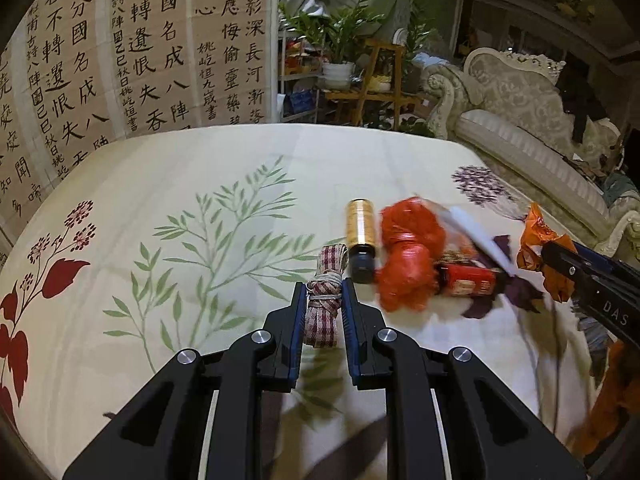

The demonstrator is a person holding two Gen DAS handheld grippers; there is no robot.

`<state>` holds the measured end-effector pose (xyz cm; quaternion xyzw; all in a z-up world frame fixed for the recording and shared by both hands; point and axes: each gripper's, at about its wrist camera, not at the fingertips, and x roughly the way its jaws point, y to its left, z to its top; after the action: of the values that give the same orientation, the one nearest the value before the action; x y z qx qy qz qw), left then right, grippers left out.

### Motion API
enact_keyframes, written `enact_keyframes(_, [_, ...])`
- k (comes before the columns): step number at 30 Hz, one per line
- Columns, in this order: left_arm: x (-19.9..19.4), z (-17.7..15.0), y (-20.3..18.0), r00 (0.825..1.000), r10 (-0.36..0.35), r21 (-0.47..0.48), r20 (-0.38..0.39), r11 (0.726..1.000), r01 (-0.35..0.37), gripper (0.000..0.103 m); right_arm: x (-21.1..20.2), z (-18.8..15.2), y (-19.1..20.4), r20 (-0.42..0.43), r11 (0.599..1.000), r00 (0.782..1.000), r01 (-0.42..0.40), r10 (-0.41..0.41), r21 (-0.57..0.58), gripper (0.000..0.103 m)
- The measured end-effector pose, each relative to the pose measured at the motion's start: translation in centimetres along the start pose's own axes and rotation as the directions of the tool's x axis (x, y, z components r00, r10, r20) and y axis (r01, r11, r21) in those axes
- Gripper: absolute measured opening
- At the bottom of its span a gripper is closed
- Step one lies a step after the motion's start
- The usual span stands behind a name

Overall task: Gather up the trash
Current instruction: 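Carry the plaid bundle and orange bag over the bin and open both tools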

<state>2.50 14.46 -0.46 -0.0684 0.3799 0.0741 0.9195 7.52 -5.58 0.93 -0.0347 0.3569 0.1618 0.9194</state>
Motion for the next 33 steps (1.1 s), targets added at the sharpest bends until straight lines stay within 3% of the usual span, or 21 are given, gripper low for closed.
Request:
enact_keyframes(10, [-1.9, -1.3, -6.8, 0.992, -0.126, 0.071, 0.026, 0.990, 0.124, 0.019, -4.1, -3.0, -6.3, 0.027, 0.984, 0.988, 0.151, -0.154, 0.091, 0.046])
enact_keyframes(19, [-2.2, -2.5, -15.4, 0.966, -0.258, 0.167, 0.006, 0.953, 0.253, 0.019, -6.0, -6.2, -12.6, 0.005, 0.948, 0.966, 0.252, -0.258, 0.196, 0.046])
enact_keyframes(33, [0.3, -3.7, -24.2, 0.954, -0.291, 0.286, -0.070, 0.911, 0.299, 0.019, -4.9, -8.4, -18.2, -0.044, 0.908, 0.951, 0.306, -0.307, 0.285, 0.046])
